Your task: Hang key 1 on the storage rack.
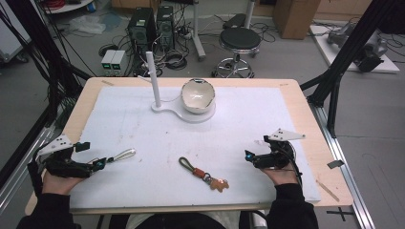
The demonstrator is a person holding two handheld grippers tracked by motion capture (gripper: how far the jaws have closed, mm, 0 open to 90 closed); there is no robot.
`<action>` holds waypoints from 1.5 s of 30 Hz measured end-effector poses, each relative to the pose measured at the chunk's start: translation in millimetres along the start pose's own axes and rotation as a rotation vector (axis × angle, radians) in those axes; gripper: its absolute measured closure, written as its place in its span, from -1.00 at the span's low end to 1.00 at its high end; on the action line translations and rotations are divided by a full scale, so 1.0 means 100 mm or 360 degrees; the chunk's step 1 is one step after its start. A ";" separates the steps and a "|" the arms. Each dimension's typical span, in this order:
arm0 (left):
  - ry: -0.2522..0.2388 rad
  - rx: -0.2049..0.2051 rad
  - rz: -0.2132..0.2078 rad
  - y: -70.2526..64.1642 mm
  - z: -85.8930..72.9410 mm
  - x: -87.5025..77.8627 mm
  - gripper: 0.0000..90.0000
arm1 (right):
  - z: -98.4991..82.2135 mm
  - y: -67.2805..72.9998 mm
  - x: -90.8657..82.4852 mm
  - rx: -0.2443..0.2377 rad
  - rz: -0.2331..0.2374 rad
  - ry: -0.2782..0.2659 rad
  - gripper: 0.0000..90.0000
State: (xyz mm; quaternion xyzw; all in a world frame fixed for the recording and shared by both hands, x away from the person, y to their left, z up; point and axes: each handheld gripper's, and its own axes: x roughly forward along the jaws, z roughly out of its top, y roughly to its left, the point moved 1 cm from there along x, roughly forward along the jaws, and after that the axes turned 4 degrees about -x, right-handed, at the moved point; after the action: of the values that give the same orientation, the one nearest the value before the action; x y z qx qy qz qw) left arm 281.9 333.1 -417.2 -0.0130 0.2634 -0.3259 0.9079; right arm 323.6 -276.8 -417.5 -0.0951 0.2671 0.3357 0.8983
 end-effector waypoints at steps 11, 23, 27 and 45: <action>0.0014 0.0001 -0.0011 0.00 0.00 0.01 -0.96 | 0.01 0.01 0.01 -0.0003 -0.0010 0.0008 -0.98; 0.0021 0.0013 -0.0016 0.00 0.00 0.02 -0.92 | 0.00 0.05 0.07 -0.0010 0.0013 0.0050 -0.98; 0.0014 0.0008 -0.0017 0.00 0.00 0.01 -0.92 | 0.00 0.07 0.10 -0.0026 0.0024 0.0078 -0.98; 0.0036 0.0018 -0.0030 -0.01 -0.01 0.04 -0.92 | 0.19 0.35 0.22 -0.0156 0.0084 0.0093 -0.98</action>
State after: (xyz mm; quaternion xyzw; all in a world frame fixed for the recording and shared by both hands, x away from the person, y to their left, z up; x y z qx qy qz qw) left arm 283.6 330.3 -419.6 -0.0067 0.2716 -0.3359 0.9018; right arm 322.8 -231.6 -413.1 -0.1416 0.2789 0.3691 0.8752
